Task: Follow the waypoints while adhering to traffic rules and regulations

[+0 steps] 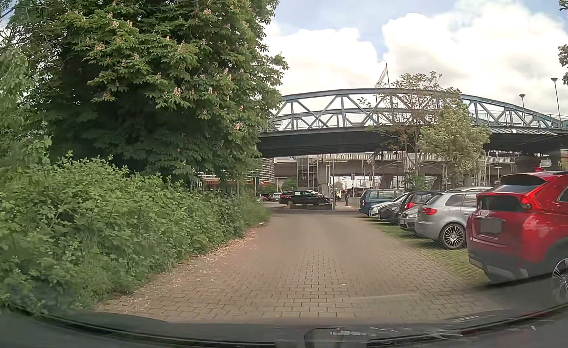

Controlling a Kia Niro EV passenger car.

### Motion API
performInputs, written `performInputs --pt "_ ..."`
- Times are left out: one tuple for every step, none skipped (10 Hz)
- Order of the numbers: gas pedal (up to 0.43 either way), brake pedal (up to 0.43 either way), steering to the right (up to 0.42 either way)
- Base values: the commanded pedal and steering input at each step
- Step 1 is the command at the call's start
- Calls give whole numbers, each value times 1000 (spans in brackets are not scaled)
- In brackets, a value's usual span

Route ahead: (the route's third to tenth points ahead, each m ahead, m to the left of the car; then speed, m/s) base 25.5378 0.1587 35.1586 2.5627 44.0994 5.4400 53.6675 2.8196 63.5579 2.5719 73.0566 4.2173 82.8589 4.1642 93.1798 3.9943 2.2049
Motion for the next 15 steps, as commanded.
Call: performInputs --pt "67 0 -12" --pt "67 0 -11" --pt "67 0 -8" --pt "67 0 -5" --pt "67 0 -5" --pt "59 0 -5" --pt "59 0 -3" --pt "47 0 2" --pt "47 0 6" --pt "47 0 10" --pt "47 0 16" --pt "47 0 23" --pt "47 0 36" --pt "47 0 49" --pt "47 0 58"
